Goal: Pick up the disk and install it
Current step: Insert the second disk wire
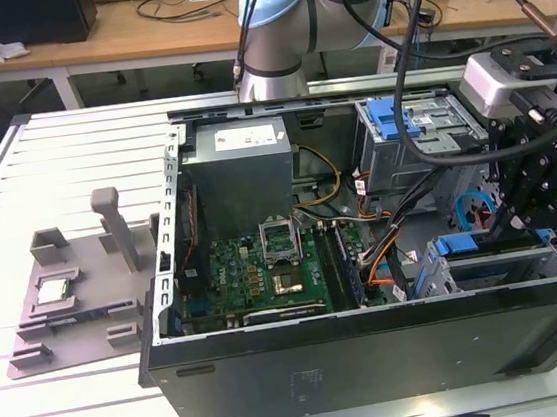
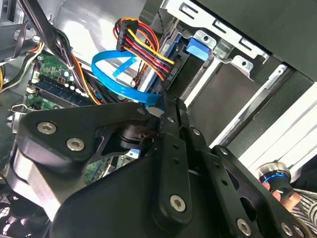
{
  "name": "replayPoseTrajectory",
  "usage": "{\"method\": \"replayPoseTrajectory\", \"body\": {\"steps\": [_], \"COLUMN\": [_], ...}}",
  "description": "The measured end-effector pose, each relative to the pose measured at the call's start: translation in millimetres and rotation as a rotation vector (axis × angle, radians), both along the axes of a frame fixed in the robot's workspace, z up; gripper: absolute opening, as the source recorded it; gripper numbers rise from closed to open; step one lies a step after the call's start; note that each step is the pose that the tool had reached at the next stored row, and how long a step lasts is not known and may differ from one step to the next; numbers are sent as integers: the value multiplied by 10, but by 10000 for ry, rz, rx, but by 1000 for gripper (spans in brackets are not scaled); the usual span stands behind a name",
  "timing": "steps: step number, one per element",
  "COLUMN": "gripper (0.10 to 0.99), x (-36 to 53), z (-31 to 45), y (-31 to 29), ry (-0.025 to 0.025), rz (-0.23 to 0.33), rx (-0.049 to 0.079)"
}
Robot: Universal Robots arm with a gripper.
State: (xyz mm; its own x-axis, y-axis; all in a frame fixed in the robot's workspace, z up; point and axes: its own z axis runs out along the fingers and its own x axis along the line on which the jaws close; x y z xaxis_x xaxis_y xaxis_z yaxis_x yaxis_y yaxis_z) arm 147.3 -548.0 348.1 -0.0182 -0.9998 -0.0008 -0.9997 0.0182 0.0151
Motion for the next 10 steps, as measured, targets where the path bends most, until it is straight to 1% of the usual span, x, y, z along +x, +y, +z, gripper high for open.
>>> {"method": "replayPoseTrajectory", "body": {"steps": [4,6,10], "gripper": [157,157,157], "x": [3,4,3], "z": [-26,-45,-49], "y": [8,27,40], "ry": [1,-2,0], "rz": [0,1,7], "rx": [-1,11,3]}}
